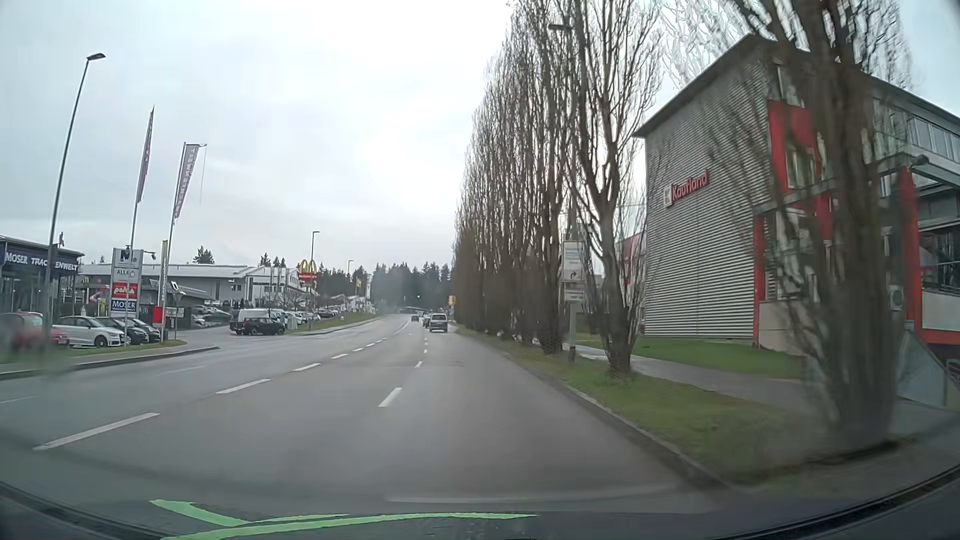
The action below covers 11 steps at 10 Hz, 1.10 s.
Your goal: Follow the waypoints while adhering to traffic rules and regulations
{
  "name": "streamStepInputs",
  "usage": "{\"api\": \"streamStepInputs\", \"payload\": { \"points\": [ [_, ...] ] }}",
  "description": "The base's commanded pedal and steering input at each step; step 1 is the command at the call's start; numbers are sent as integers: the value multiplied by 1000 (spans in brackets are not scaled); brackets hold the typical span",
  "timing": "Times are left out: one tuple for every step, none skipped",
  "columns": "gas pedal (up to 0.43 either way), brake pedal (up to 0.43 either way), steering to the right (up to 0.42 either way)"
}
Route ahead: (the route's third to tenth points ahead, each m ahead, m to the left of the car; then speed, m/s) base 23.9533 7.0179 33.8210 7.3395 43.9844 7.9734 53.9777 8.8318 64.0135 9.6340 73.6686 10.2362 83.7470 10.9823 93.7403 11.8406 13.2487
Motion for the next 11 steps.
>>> {"api": "streamStepInputs", "payload": {
  "points": [
    [157,0,-8],
    [157,0,-8],
    [157,0,-8],
    [157,0,-8],
    [157,0,-8],
    [157,0,-8],
    [157,0,-8],
    [157,0,-8],
    [157,0,-8],
    [157,0,-8],
    [157,0,-8]
  ]
}}
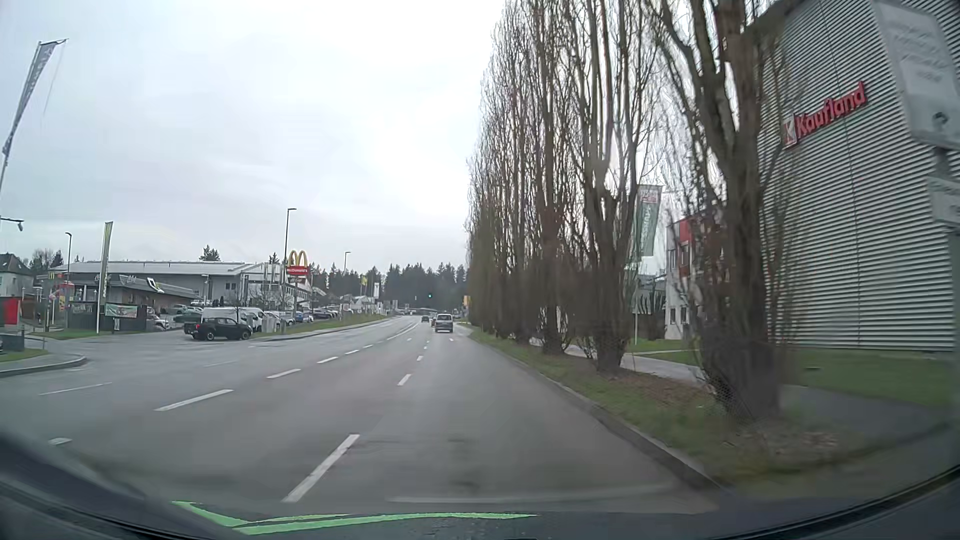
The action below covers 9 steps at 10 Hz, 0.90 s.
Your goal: Follow the waypoints while adhering to traffic rules and regulations
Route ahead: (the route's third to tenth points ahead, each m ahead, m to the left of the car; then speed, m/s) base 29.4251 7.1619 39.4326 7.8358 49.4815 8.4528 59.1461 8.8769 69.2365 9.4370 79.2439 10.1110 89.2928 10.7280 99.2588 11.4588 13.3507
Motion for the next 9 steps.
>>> {"api": "streamStepInputs", "payload": {
  "points": [
    [157,0,-8],
    [169,0,-8],
    [169,0,-8],
    [169,0,-8],
    [169,0,-8],
    [169,0,-8],
    [169,0,-8],
    [169,0,-8],
    [169,0,-8]
  ]
}}
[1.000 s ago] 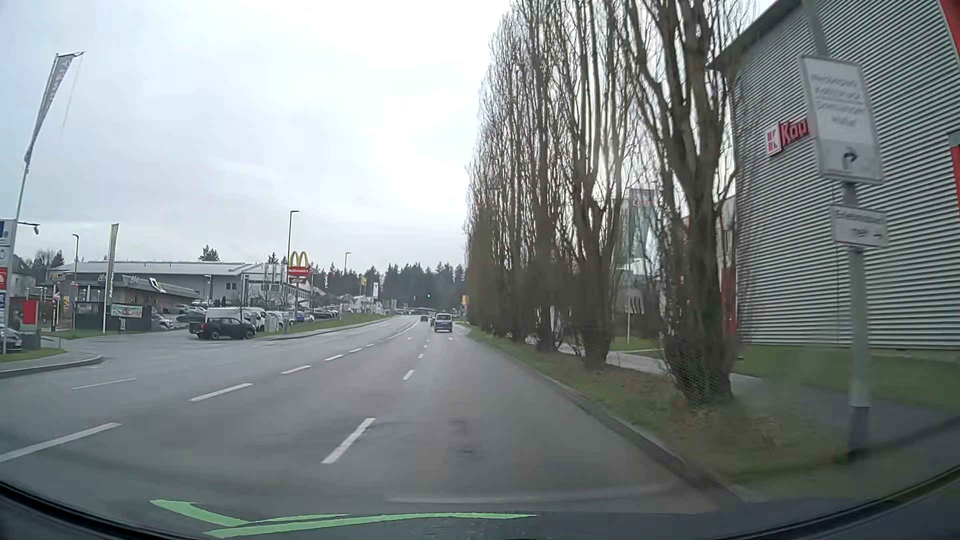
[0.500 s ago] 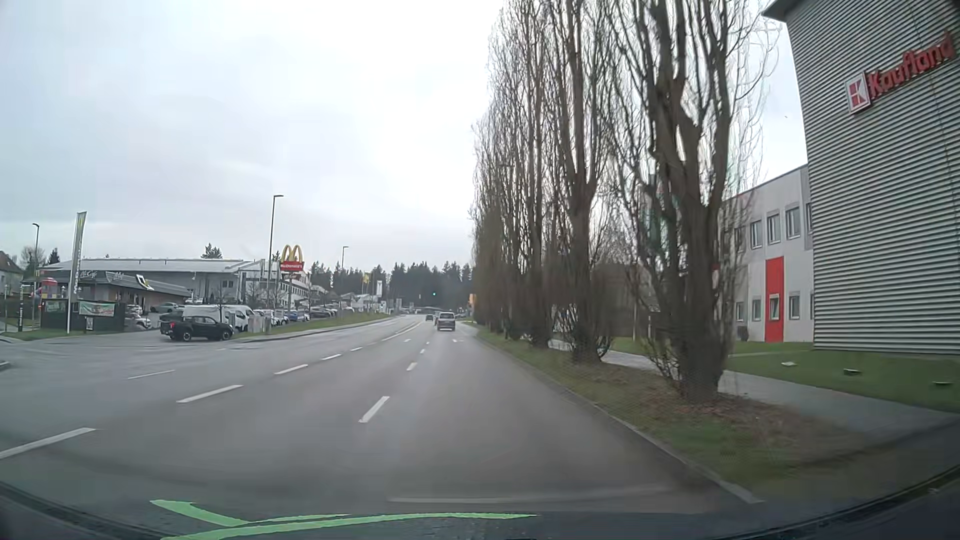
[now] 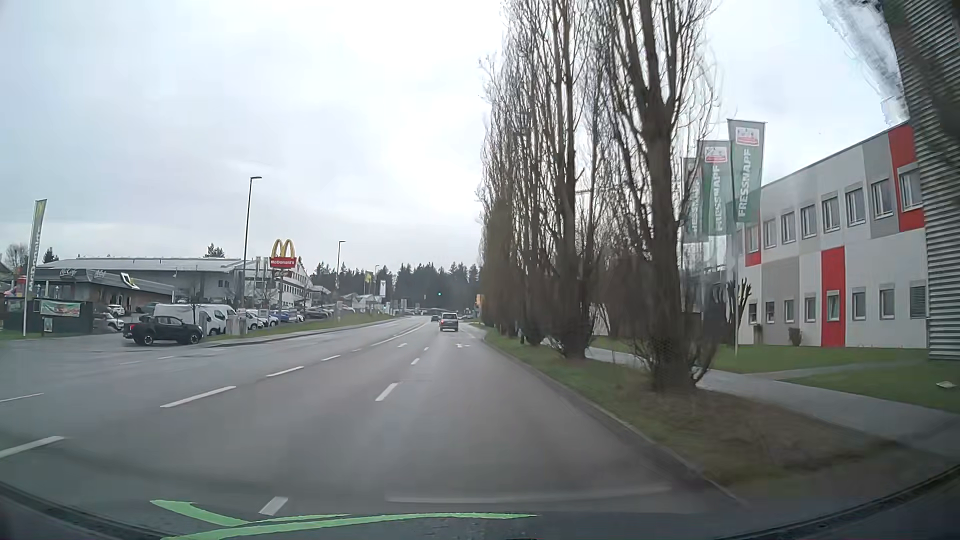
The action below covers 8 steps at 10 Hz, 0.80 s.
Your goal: Follow the waypoints while adhering to traffic rules and regulations
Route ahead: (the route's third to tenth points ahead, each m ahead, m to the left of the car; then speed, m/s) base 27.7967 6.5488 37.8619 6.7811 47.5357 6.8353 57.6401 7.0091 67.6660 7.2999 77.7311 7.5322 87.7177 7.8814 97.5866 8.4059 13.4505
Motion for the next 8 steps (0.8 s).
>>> {"api": "streamStepInputs", "payload": {
  "points": [
    [169,0,-8],
    [169,0,-7],
    [169,0,-8],
    [169,0,-7],
    [169,0,-7],
    [169,0,-7],
    [169,0,-7],
    [169,0,-7]
  ]
}}
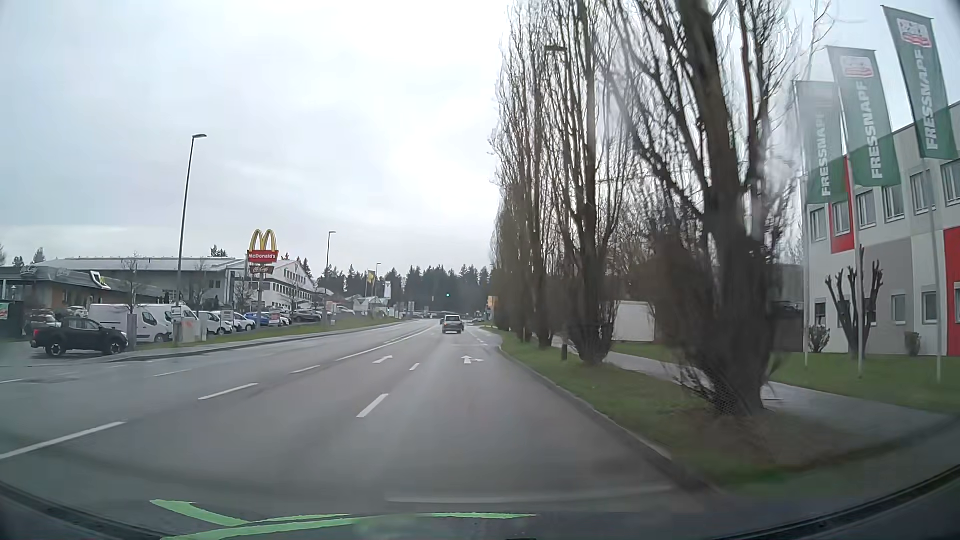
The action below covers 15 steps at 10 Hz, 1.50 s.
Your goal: Follow the waypoints while adhering to traffic rules and regulations
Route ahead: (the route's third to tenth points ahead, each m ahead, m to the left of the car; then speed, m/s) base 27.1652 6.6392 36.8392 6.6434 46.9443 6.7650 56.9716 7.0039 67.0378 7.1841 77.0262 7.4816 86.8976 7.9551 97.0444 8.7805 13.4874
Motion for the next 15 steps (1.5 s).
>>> {"api": "streamStepInputs", "payload": {
  "points": [
    [169,0,-8],
    [169,0,-7],
    [169,0,-7],
    [169,0,-6],
    [169,0,-6],
    [169,0,-5],
    [169,0,-5],
    [169,0,-5],
    [169,0,-5],
    [169,0,-5],
    [169,0,-4],
    [169,0,-4],
    [169,0,-3],
    [169,0,-3],
    [169,0,-2]
  ]
}}
